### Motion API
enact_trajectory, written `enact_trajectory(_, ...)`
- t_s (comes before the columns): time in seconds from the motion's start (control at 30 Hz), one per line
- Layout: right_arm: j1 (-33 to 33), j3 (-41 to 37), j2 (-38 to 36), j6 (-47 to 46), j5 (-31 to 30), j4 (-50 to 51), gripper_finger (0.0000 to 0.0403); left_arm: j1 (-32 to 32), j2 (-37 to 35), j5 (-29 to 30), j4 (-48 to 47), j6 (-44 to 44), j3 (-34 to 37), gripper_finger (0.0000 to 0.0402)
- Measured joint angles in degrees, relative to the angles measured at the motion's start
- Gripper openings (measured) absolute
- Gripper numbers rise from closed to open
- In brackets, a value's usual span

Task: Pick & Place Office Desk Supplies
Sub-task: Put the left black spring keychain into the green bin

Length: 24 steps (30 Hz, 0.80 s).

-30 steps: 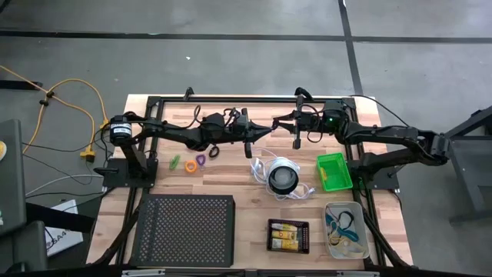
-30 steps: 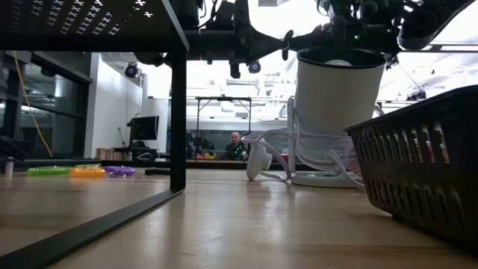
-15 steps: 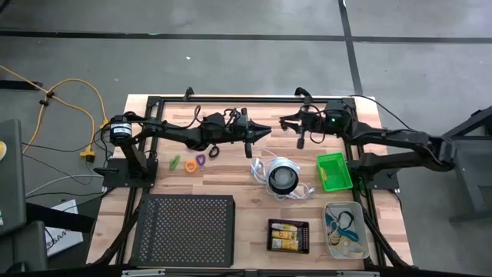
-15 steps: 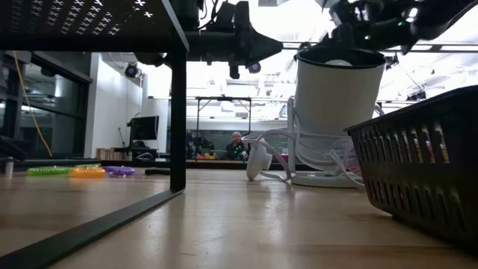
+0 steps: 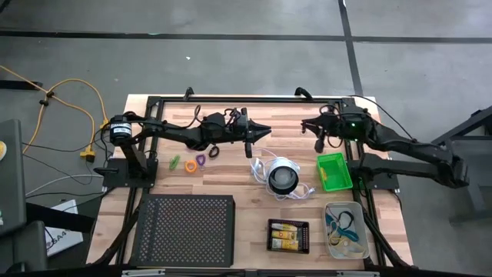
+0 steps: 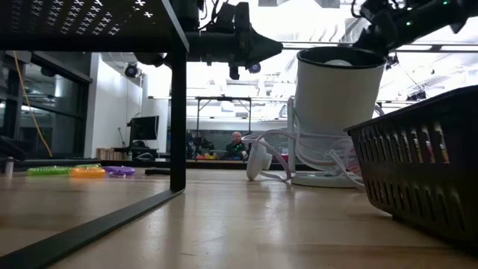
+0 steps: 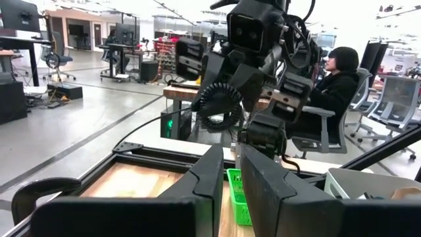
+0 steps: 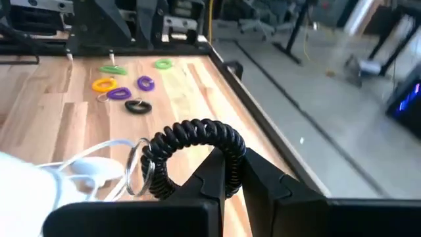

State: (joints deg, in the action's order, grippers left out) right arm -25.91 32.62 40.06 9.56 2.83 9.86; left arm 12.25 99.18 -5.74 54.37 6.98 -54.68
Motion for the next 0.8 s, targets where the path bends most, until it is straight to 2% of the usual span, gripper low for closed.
enact_trajectory(0.17, -0.01, 0.0, -3.16, -8.6, -0.39, 7.52, 0.0026, 0.0, 0.0, -0.01, 0.0, 0.0, 0.0, 0.0051)
enact_trajectory(0.5, 0.08, 0.0, -2.48, -32.48, -1.43, 28.42, 0.0026, 0.0, 0.0, -0.02, -0.42, 0.02, 0.0, 0.0051)
enact_trajectory(0.8, 2.99, 0.0, -2.24, -44.55, 0.64, 38.54, 0.0026, 0.0, 0.0, -0.01, -1.72, 0.02, 0.0, 0.0051)
